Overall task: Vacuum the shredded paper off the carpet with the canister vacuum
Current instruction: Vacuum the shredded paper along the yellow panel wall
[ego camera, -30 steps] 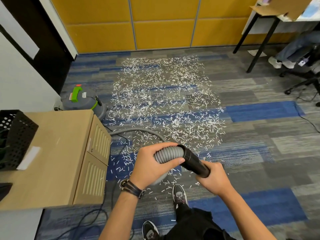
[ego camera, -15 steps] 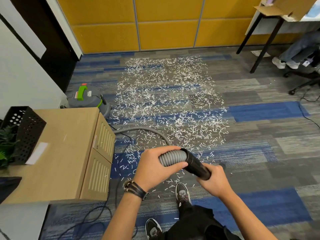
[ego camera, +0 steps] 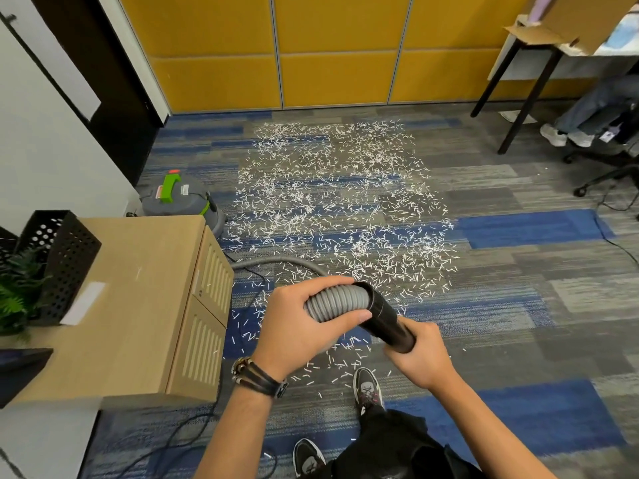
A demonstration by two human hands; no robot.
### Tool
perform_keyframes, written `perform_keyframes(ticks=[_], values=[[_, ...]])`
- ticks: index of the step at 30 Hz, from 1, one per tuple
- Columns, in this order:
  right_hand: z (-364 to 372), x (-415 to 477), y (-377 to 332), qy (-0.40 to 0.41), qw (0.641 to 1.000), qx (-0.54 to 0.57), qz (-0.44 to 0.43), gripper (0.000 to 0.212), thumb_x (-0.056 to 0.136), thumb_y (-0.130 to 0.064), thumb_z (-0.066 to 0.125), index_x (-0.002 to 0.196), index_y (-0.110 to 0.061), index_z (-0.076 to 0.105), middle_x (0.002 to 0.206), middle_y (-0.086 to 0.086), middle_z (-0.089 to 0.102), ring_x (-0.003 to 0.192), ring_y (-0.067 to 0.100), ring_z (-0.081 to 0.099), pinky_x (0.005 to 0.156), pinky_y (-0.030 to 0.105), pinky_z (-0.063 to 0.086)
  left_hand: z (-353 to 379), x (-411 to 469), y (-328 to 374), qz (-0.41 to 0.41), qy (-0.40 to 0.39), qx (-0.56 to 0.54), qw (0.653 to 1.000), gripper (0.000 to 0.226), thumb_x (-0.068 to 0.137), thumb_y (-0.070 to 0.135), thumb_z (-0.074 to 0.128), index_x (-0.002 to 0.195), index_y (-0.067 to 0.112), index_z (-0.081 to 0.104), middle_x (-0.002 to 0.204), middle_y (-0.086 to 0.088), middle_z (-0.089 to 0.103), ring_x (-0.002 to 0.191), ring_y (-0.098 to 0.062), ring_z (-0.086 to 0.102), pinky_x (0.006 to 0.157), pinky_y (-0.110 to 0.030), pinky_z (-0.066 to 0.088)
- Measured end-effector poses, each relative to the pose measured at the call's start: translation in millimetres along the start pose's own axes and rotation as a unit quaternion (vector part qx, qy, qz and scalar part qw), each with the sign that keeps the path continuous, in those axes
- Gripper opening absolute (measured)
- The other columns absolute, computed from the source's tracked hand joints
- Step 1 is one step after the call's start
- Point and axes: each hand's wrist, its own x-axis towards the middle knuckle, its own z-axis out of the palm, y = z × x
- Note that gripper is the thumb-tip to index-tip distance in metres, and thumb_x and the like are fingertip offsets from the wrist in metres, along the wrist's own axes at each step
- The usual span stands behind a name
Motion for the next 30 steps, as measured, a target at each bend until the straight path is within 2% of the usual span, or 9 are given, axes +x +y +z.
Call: perform_keyframes(ticks=[6, 9, 13, 16, 18, 21, 24, 27, 30], values=[[6, -7, 1, -0.001, 1.000, 0.000, 0.017, 0.025, 0.067, -0.015, 0.069, 0.062, -0.035, 0.055, 0.047, -0.013, 0.047, 0.044, 0.008, 0.038, 0.048, 0.016, 0.030, 2, -4, -9, -0.038, -0.047, 0.014, 0.998, 0.050, 0.069, 0.059, 0.090, 0.113, 0.038, 0.079, 0.103, 0.019, 0.078, 0.096, -0.005, 0.074, 0.089, -0.035, 0.062], [15, -24, 6, -0.005, 0.999, 0.016, 0.036, 0.031, 0.065, -0.011, 0.066, 0.064, -0.041, 0.059, 0.048, -0.012, 0.046, 0.046, 0.006, 0.037, 0.049, 0.019, 0.030, 4, -13, -12, -0.042, -0.061, 0.006, 0.997, 0.051, 0.065, 0.061, 0.090, 0.109, 0.037, 0.081, 0.102, 0.019, 0.078, 0.096, -0.003, 0.074, 0.088, -0.033, 0.062], [23, -40, 5, 0.010, 0.998, 0.024, 0.049, 0.030, 0.065, -0.007, 0.071, 0.065, -0.035, 0.062, 0.049, -0.012, 0.049, 0.046, 0.006, 0.039, 0.048, 0.017, 0.032, 1, -19, -13, -0.038, -0.045, -0.008, 0.998, 0.048, 0.065, 0.060, 0.090, 0.106, 0.036, 0.081, 0.101, 0.018, 0.078, 0.097, -0.005, 0.074, 0.089, -0.033, 0.061], [29, -41, 1, 0.033, 0.997, 0.024, 0.062, 0.040, 0.068, 0.001, 0.075, 0.059, -0.035, 0.058, 0.048, -0.011, 0.049, 0.045, 0.008, 0.038, 0.047, 0.016, 0.031, 0, -22, -12, -0.030, -0.008, 0.006, 0.999, 0.050, 0.066, 0.066, 0.087, 0.106, 0.037, 0.081, 0.097, 0.020, 0.078, 0.092, -0.004, 0.074, 0.083, -0.026, 0.061], [34, -41, -5, 0.039, 0.998, 0.018, 0.056, 0.034, 0.067, -0.009, 0.074, 0.058, -0.034, 0.053, 0.047, -0.013, 0.047, 0.044, 0.008, 0.037, 0.047, 0.015, 0.029, -4, -26, -10, -0.019, 0.014, 0.017, 1.000, 0.049, 0.066, 0.066, 0.088, 0.105, 0.038, 0.081, 0.094, 0.020, 0.078, 0.087, -0.004, 0.073, 0.078, -0.019, 0.058], [39, -43, -9, 0.033, 0.998, 0.012, 0.046, 0.020, 0.065, -0.019, 0.070, 0.060, -0.029, 0.054, 0.048, -0.011, 0.046, 0.045, 0.008, 0.037, 0.047, 0.017, 0.029, -9, -33, -11, -0.014, 0.020, 0.015, 1.000, 0.050, 0.065, 0.066, 0.088, 0.105, 0.037, 0.082, 0.096, 0.020, 0.078, 0.089, -0.003, 0.073, 0.077, -0.014, 0.055], [40, -48, -13, 0.025, 0.999, 0.005, 0.042, 0.019, 0.063, -0.023, 0.068, 0.059, -0.033, 0.052, 0.049, -0.012, 0.047, 0.046, 0.009, 0.037, 0.048, 0.018, 0.029, -12, -38, -15, -0.022, 0.015, 0.005, 1.000, 0.049, 0.064, 0.065, 0.089, 0.104, 0.036, 0.082, 0.098, 0.022, 0.078, 0.091, -0.002, 0.073, 0.080, -0.018, 0.057], [34, -55, -13, 0.022, 0.999, -0.002, 0.045, 0.027, 0.062, -0.017, 0.072, 0.060, -0.038, 0.056, 0.049, -0.013, 0.048, 0.045, 0.009, 0.039, 0.048, 0.016, 0.031, -9, -41, -18, -0.037, 0.012, -0.015, 0.999, 0.044, 0.065, 0.055, 0.095, 0.102, 0.035, 0.082, 0.096, 0.019, 0.078, 0.089, -0.006, 0.074, 0.079, -0.031, 0.062], [21, -60, -7, 0.015, 0.998, -0.026, 0.054, 0.032, 0.065, -0.008, 0.075, 0.065, -0.037, 0.059, 0.051, -0.008, 0.053, 0.045, 0.009, 0.043, 0.048, 0.019, 0.035, 3, -43, -18, -0.042, 0.013, -0.038, 0.998, 0.042, 0.067, 0.053, 0.094, 0.103, 0.034, 0.082, 0.095, 0.018, 0.078, 0.087, -0.008, 0.074, 0.077, -0.035, 0.063]])
